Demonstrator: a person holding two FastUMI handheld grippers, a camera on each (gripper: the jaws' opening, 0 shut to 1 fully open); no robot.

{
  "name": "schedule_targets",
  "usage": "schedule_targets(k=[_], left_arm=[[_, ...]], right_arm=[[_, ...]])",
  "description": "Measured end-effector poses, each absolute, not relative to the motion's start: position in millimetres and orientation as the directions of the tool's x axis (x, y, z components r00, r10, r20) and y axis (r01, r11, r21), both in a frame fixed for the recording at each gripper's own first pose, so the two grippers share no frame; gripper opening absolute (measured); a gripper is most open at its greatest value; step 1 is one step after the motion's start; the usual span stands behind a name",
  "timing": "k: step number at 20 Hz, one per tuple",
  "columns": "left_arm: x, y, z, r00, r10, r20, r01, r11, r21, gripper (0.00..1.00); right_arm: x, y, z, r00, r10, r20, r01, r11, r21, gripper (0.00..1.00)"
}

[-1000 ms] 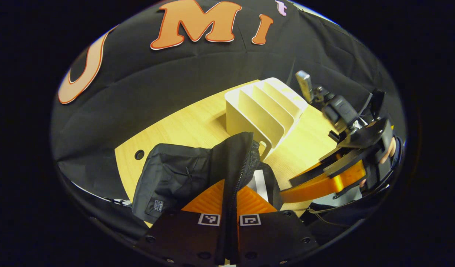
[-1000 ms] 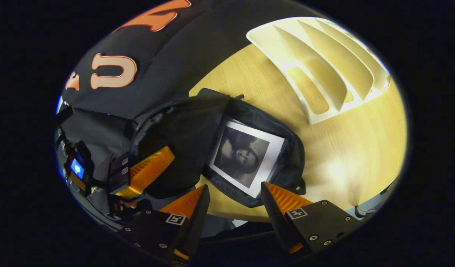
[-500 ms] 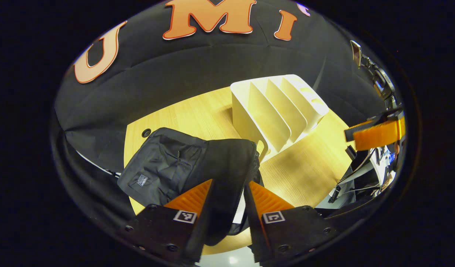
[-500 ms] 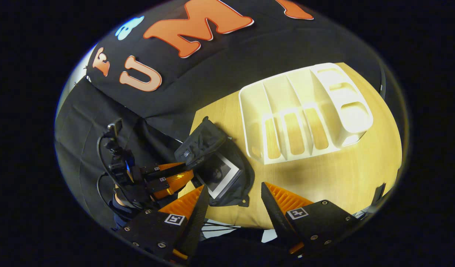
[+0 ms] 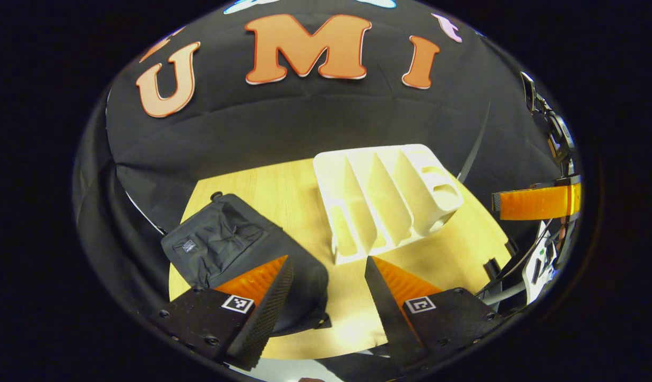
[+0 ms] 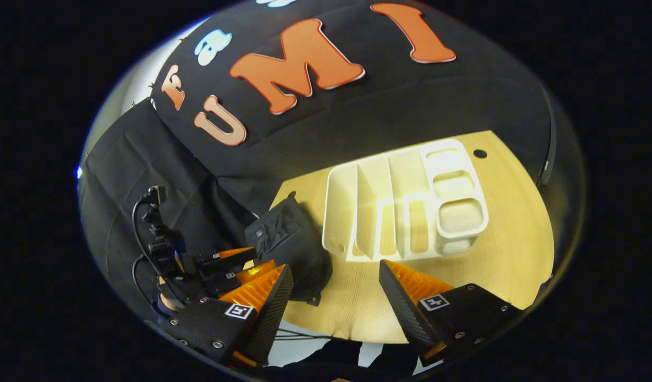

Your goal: Open the schoolbag, grab two books from the bookshelf and put them into the schoolbag.

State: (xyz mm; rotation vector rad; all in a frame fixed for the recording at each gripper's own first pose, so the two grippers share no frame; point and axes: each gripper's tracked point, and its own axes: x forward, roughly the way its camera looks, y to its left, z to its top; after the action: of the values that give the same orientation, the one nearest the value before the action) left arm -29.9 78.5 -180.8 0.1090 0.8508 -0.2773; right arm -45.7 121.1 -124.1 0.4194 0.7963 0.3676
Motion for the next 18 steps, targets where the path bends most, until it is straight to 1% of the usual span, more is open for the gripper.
schedule_targets(k=[1, 2, 5, 6, 7, 9, 11, 13, 14, 15, 17, 18], left_arm=[[-28.0, 70.2, -170.2, 0.651, -0.194, -0.734, 0.275, 0.961, -0.010, 0.84], [-24.1, 60.8, -158.7, 0.683, -0.192, -0.705, 0.268, 0.963, -0.003, 0.88], [-6.8, 42.0, -125.1, 0.792, -0.171, -0.587, 0.238, 0.970, 0.039, 0.88], [-4.0, 37.8, -114.7, 0.821, -0.163, -0.547, 0.226, 0.973, 0.050, 0.89], [-2.7, 32.5, -102.4, 0.846, -0.161, -0.508, 0.218, 0.974, 0.054, 0.94], [-0.5, 27.2, -79.3, 0.885, -0.162, -0.436, 0.201, 0.978, 0.046, 0.97], [3.2, 32.2, -52.5, 0.928, -0.129, -0.349, 0.163, 0.984, 0.071, 0.97], [6.2, 35.5, -25.2, 0.960, -0.110, -0.257, 0.134, 0.988, 0.078, 0.97], [5.9, 37.7, -12.9, 0.973, -0.094, -0.213, 0.113, 0.990, 0.079, 1.00], [2.8, 42.9, -2.2, 0.984, -0.069, -0.162, 0.083, 0.993, 0.083, 0.97], [6.1, 42.0, 16.9, 0.996, -0.066, -0.066, 0.072, 0.993, 0.090, 0.97], [6.9, 43.1, 22.7, 0.997, -0.064, -0.040, 0.068, 0.993, 0.094, 1.00]], right_arm=[[-42.4, 115.0, -116.9, 0.677, 0.449, -0.583, -0.172, 0.867, 0.468, 0.97], [-36.5, 109.4, -108.9, 0.712, 0.428, -0.557, -0.184, 0.879, 0.441, 0.97], [-24.0, 87.1, -90.5, 0.812, 0.340, -0.475, -0.194, 0.924, 0.331, 0.97], [-23.6, 77.8, -84.4, 0.833, 0.315, -0.454, -0.191, 0.935, 0.300, 0.97], [-23.8, 72.0, -77.8, 0.854, 0.293, -0.430, -0.185, 0.944, 0.274, 0.97], [-20.0, 62.1, -63.3, 0.892, 0.250, -0.376, -0.181, 0.961, 0.209, 0.97], [-20.9, 57.1, -46.2, 0.923, 0.220, -0.315, -0.178, 0.972, 0.156, 0.97], [-19.2, 59.7, -32.7, 0.943, 0.213, -0.254, -0.190, 0.975, 0.112, 0.97], [-17.8, 62.9, -30.3, 0.947, 0.214, -0.241, -0.198, 0.976, 0.087, 0.97], [-19.0, 66.2, -29.0, 0.948, 0.215, -0.233, -0.204, 0.976, 0.072, 0.97], [-18.7, 72.0, -27.1, 0.951, 0.218, -0.218, -0.206, 0.975, 0.079, 0.97], [-18.1, 73.7, -24.6, 0.956, 0.215, -0.201, -0.201, 0.976, 0.088, 0.97]])
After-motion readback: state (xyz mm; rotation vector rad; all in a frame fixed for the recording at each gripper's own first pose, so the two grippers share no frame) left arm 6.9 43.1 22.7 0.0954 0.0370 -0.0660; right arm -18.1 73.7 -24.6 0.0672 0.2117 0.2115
